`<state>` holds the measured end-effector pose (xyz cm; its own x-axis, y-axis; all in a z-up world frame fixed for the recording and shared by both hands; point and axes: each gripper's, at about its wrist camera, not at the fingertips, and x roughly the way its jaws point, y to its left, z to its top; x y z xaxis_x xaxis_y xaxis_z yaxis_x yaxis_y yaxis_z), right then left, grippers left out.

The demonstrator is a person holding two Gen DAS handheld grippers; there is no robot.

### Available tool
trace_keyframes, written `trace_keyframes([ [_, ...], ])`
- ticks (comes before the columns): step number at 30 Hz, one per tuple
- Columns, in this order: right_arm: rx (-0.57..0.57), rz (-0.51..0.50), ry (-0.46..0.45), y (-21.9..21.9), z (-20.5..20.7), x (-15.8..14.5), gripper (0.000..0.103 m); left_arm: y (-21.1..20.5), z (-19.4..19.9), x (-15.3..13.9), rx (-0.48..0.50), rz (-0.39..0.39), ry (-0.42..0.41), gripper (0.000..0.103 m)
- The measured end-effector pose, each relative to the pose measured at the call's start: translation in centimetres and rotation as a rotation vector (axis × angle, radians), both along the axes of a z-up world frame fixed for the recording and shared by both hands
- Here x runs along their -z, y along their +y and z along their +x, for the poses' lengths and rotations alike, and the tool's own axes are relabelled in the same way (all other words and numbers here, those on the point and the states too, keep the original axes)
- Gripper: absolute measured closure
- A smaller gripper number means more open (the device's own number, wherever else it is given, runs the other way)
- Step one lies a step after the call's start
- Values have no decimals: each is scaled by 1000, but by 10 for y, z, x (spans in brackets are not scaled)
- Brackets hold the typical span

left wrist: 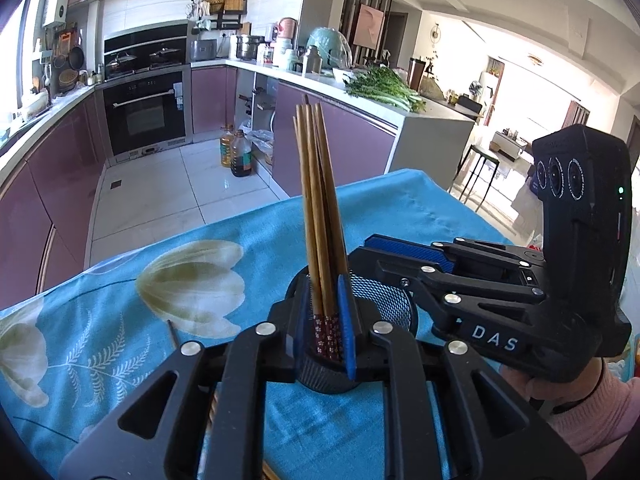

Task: Organize utensils
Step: 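Open both grippers to release the chopsticks into the cup, then move both open grippers back to the remaining chopsticks on the cloth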

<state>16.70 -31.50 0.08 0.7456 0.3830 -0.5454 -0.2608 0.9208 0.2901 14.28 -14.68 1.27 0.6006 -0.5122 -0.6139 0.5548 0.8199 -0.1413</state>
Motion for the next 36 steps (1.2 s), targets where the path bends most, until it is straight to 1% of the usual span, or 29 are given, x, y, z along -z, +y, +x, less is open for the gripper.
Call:
trace_keyframes([
  [1,-2,2,-7,0,-3,-2,81,3,-2,-2,-10,-1,-12,82],
  [2,-5,4,-14,-1,-5,-4,80,7,-6,-4,-24,-1,-30,80],
  [4,-15,9,-30,1,-11,-8,77,17,-14,-9,-55,-3,-62,72],
  [7,-40,5,-62,5,-22,-16,73,33,-25,-13,-97,-6,-98,64],
  [11,-101,-10,-95,14,-42,-22,69,56,-38,-14,-151,15,-127,62],
  [13,-135,-10,-99,19,-49,-22,68,65,-43,-12,-167,22,-125,62],
  [15,-173,-12,-93,27,-55,-20,67,75,-48,-7,-185,25,-115,62],
  [18,-218,-24,-65,41,-60,-9,66,86,-51,2,-205,35,-88,62],
  [23,-265,-28,16,61,-58,15,66,103,-58,21,-228,42,-47,62],
  [31,-280,-52,115,80,-56,46,66,111,-63,48,-259,57,14,63],
  [36,-274,-71,155,88,-55,59,66,113,-63,65,-269,71,52,63],
])
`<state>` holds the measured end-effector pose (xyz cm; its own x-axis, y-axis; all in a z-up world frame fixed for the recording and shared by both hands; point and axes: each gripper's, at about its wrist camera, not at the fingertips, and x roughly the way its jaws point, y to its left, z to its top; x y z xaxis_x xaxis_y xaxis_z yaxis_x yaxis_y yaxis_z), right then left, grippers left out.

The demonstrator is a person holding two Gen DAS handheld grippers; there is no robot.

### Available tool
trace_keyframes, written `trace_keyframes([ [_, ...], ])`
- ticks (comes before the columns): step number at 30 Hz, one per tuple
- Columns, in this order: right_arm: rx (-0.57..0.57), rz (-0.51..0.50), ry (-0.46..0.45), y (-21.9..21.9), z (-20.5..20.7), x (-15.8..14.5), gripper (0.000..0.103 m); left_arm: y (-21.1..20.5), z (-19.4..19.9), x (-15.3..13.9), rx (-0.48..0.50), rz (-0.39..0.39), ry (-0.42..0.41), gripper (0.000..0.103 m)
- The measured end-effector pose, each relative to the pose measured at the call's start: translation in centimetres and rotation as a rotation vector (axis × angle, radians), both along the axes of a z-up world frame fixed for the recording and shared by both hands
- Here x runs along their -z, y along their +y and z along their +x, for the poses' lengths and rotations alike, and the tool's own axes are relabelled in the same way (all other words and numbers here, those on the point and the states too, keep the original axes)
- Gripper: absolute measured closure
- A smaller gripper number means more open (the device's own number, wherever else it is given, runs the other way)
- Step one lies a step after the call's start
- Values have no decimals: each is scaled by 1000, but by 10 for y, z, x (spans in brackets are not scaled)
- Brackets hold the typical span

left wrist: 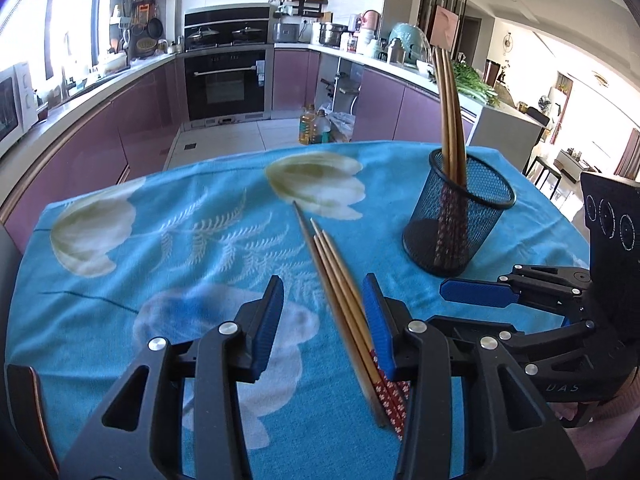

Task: Organize utensils
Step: 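Move both open grippers back to the remaining chopsticks on the cloth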

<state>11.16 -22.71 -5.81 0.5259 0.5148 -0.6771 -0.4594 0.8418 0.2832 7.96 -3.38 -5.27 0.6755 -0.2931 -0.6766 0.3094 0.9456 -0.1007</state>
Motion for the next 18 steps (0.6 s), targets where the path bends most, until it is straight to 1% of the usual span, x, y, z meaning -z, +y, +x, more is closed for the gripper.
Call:
trace_keyframes([
  [5,-10,-20,26,4,-3,9,66,0,0,14,-1,7,35,63],
  [9,-10,-36,30,7,-5,12,66,1,1,24,-1,10,56,64],
  [18,-9,-67,38,18,-2,16,66,3,1,34,-4,15,80,64],
])
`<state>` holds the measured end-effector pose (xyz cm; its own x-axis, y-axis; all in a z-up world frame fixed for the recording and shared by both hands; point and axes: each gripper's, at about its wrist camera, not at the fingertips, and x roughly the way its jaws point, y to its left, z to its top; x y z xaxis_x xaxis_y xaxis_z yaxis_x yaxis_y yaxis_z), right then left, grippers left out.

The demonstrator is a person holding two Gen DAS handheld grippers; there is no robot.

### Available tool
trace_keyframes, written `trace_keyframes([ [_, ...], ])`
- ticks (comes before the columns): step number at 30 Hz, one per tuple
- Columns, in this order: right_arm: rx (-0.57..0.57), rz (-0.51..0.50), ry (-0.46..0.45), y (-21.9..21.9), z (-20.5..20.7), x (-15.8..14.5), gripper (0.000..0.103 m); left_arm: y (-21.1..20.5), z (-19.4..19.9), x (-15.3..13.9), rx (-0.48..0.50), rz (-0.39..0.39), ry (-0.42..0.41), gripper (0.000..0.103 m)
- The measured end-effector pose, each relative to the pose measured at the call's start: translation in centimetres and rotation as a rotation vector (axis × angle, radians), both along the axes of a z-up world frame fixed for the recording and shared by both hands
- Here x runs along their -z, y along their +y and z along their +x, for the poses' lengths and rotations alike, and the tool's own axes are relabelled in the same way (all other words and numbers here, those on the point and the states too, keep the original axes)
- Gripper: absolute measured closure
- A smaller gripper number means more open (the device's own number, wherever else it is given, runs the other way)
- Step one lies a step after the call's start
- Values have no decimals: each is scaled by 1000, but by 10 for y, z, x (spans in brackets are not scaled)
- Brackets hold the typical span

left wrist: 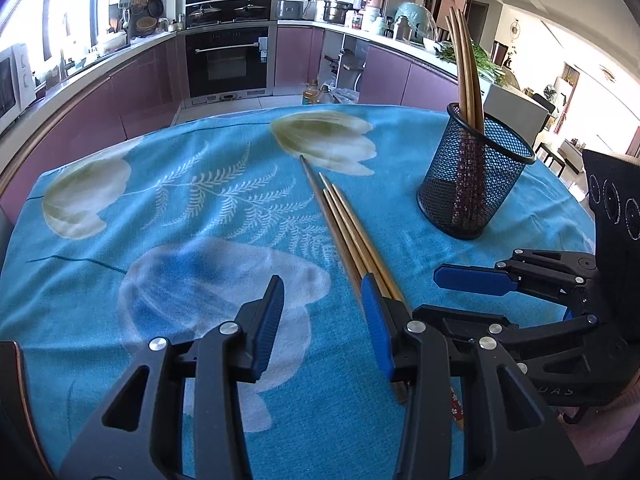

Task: Organize utensils
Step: 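Move both open grippers back to the remaining chopsticks on the cloth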

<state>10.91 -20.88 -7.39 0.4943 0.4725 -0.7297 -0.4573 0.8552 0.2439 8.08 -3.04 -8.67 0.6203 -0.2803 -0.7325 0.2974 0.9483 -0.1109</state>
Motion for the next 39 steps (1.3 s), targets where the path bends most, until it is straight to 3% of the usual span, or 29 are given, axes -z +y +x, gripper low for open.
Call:
trace_keyframes([
  [17,-1,-40,0,9,3,7,66,-3,2,9,14,9,19,64],
  [23,10,-44,8,7,5,7,71,-8,5,10,30,20,18,64],
  [39,26,-22,33,-5,7,7,73,-23,23,20,60,55,45,64],
])
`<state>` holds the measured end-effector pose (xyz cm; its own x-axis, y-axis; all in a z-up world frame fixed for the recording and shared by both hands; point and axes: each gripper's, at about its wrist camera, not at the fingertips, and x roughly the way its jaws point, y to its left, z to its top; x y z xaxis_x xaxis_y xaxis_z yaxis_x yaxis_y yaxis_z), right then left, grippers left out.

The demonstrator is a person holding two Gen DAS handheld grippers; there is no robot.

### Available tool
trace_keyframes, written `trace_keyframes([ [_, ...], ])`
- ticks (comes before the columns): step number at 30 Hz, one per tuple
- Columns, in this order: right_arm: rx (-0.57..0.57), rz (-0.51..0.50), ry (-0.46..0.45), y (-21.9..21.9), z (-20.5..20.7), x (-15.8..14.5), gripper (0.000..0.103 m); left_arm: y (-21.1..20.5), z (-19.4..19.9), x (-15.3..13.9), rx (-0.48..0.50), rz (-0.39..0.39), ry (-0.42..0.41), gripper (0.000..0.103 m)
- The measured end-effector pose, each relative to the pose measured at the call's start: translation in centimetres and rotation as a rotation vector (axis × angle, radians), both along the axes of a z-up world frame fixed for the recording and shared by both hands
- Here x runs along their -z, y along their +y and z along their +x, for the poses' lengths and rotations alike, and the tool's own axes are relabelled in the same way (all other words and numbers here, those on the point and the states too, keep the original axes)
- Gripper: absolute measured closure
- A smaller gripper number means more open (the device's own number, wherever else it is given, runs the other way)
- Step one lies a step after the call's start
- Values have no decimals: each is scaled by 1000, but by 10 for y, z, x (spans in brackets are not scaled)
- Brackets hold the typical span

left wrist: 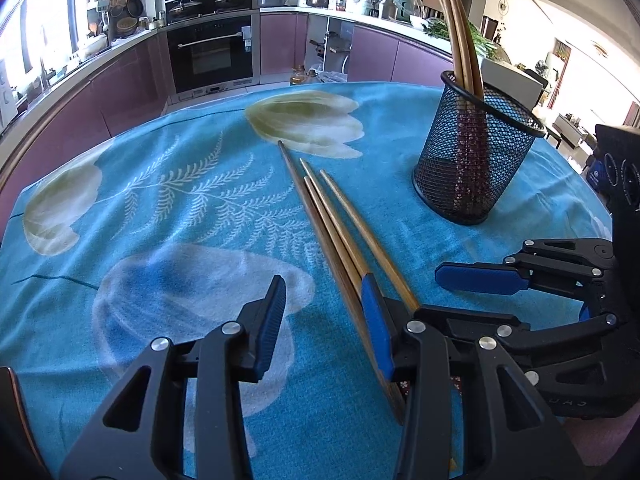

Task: Organize utensils
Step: 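Move both open grippers back to the remaining chopsticks on the cloth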

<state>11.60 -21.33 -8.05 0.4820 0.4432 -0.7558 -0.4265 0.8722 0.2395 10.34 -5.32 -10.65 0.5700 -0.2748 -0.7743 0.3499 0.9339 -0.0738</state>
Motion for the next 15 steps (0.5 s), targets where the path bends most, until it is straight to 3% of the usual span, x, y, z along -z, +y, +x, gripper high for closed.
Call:
trace_keyframes([
  [6,1,-1,1,-1,0,0,74,3,4,3,-10,-18,16,64],
  [12,4,-3,1,-2,1,0,74,6,5,3,-4,-36,30,71],
  [15,9,-7,0,-1,4,0,74,3,6,4,2,-21,29,68],
])
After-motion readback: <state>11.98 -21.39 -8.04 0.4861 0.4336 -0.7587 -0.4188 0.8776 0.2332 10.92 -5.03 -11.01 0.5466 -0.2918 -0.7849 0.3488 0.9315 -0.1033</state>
